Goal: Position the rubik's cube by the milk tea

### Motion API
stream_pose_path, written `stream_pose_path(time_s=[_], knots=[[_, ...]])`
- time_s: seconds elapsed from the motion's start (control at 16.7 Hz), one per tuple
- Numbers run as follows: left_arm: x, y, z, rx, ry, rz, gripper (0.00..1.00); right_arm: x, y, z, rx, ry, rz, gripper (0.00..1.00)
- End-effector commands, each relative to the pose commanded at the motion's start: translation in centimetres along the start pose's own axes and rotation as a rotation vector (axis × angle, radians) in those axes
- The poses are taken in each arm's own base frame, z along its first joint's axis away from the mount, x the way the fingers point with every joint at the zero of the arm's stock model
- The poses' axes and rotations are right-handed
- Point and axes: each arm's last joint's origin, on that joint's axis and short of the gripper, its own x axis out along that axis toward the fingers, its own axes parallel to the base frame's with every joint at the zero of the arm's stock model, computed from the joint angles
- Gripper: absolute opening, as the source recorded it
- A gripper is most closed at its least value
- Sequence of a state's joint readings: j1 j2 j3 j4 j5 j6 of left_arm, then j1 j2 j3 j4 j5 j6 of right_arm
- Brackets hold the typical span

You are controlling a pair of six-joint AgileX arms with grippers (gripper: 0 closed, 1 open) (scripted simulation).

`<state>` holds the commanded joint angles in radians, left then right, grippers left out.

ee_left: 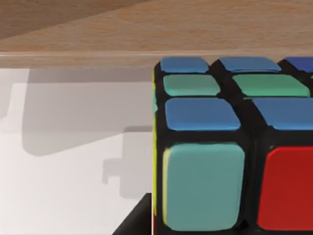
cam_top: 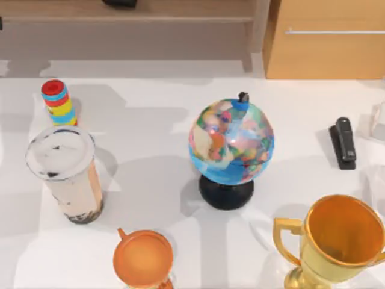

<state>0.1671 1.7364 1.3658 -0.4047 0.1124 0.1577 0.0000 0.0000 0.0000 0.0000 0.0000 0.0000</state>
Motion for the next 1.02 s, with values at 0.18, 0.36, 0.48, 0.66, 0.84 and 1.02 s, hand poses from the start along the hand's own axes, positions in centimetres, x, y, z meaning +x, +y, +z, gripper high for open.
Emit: stream_pose_path(time_s=[0.18,0.36,0.48,0.66,0.84,1.02], knots=[[-0.1,-0.4,-3.4,-0.009,0.279,-0.014,0.0,0.0,0.0,0.0,0.0,0.0,0.0,1.0],[-0.5,-0.8,-6.5,-0.014,0.518,-0.025,0.0,0.0,0.0,0.0,0.0,0.0,0.0,1.0],[-0.9,-1.0,-8.2,-0.015,0.645,-0.031,0.0,0.0,0.0,0.0,0.0,0.0,0.0,1.0],[-1.2,-1.4,-9.9,-0.011,0.771,-0.04,0.0,0.0,0.0,0.0,0.0,0.0,0.0,1.0],[-1.3,-1.6,-10.3,-0.008,0.8,-0.043,0.0,0.0,0.0,0.0,0.0,0.0,0.0,1.0],[-1.2,-1.5,-10.3,-0.008,0.799,-0.044,0.0,0.0,0.0,0.0,0.0,0.0,0.0,1.0]])
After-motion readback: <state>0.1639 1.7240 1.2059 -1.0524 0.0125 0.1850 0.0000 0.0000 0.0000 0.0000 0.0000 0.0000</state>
